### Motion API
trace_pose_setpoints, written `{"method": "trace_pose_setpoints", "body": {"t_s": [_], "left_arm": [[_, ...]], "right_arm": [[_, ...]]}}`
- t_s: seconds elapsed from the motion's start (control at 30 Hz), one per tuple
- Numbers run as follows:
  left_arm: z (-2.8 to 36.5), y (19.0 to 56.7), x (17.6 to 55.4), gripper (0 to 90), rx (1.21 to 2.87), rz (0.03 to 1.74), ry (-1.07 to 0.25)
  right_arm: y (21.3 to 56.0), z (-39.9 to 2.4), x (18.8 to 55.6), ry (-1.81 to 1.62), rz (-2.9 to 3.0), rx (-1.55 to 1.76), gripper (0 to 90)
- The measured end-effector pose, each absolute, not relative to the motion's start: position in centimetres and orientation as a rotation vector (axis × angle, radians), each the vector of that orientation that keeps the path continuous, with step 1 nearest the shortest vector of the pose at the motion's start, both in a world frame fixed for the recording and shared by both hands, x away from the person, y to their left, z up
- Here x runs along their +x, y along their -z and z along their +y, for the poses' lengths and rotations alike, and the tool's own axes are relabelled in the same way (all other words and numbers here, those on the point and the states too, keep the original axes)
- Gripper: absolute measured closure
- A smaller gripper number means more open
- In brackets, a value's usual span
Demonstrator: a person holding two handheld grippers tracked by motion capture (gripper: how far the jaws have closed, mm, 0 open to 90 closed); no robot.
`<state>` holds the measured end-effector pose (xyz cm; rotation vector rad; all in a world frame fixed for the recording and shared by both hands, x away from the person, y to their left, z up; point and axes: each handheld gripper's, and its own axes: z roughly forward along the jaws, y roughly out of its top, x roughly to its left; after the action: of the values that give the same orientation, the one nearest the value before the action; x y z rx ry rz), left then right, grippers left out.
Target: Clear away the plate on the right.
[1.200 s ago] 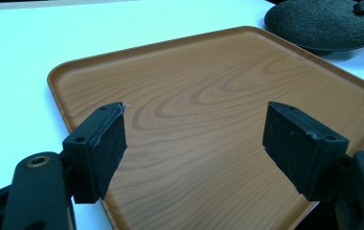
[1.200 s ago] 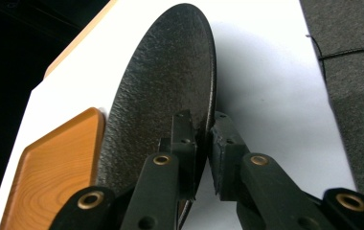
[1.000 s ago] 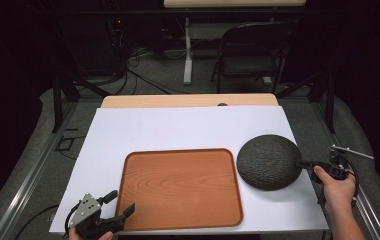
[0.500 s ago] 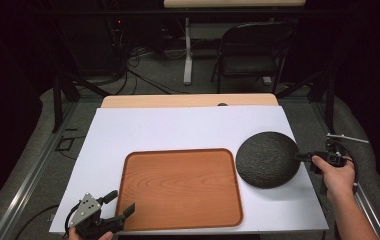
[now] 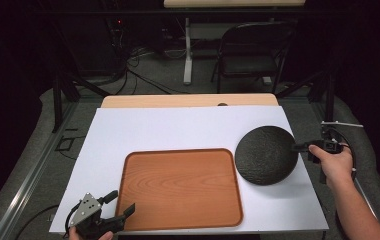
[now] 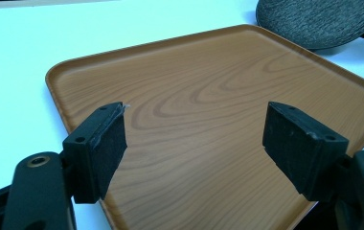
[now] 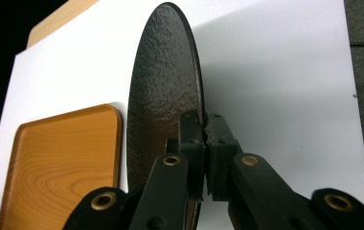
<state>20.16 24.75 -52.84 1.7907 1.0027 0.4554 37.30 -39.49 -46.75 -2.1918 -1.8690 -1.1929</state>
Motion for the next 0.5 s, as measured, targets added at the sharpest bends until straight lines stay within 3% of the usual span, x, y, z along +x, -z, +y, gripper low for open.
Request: {"method": "trace_pose_setpoints", "body": {"t_s": [0.5], "left_arm": [[24.8, 52.9, 20.2, 23.0, 1.790, 1.005, -0.447]], "right_arm": [[44.6, -38.1, 39.5, 1.076, -1.963, -2.171, 87.5]]}}
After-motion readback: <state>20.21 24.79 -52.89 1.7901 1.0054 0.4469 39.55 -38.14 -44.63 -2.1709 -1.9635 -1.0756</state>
